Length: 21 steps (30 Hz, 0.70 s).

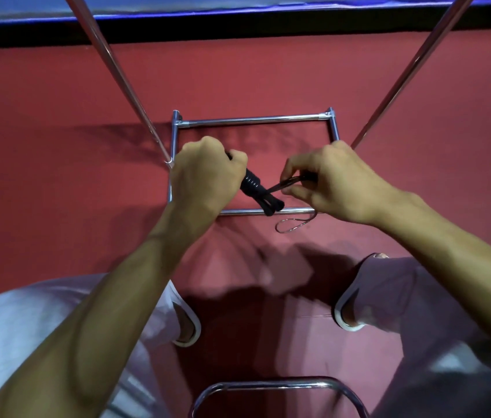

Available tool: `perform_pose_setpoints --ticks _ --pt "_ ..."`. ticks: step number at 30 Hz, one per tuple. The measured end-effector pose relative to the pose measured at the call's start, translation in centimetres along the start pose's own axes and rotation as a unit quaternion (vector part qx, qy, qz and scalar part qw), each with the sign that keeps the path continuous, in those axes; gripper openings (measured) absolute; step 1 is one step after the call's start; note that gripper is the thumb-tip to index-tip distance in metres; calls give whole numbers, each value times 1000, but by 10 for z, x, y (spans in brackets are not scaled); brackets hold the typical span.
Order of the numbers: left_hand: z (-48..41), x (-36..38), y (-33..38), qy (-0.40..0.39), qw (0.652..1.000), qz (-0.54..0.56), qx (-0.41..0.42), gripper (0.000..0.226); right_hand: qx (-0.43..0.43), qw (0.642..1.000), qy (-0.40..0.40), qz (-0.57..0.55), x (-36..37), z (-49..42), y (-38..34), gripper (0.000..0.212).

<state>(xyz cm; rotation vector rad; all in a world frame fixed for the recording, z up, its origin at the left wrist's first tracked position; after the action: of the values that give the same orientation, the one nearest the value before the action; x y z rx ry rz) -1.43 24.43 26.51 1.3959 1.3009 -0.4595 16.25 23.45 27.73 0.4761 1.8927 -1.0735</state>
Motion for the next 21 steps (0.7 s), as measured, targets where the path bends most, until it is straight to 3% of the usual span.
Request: perform_pose_setpoints --ticks 4,7,10,13,17,19,21 --pt "11 12 6 -77 997 -9 18 34 -40 999 -33 15 6 0 -1 18" --pt "18 21 5 -137 991 5 8 38 8 992 -95 -84 14 3 1 26" --pt "19 22 8 -176 984 30 -3 42 125 953 -146 -236 19 9 13 31" --pt "21 27 8 -237 962 125 -57 46 224 904 -119 -345 20 8 26 34" --pt "25 33 13 -278 896 325 -121 40 259 859 -79 -434 25 7 27 35" --pt "26 30 14 -265 889 354 -116 40 293 822 -97 -479 36 12 27 29" --pt "28 26 15 -248 893 363 -99 40 320 807 -133 -479 44 17 23 34"
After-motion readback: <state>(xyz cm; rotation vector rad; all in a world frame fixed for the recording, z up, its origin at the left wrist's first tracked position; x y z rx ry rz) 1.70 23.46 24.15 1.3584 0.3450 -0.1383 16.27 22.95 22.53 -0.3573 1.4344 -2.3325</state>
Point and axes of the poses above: each hand's wrist, its own z-axis away from the middle knuckle, its own x-axis out of the palm, y = z × x, the point moved 10 cm from there along -z, towards the middle knuckle, and after that the axes turned 14 degrees about y, right-handed, at the moved point
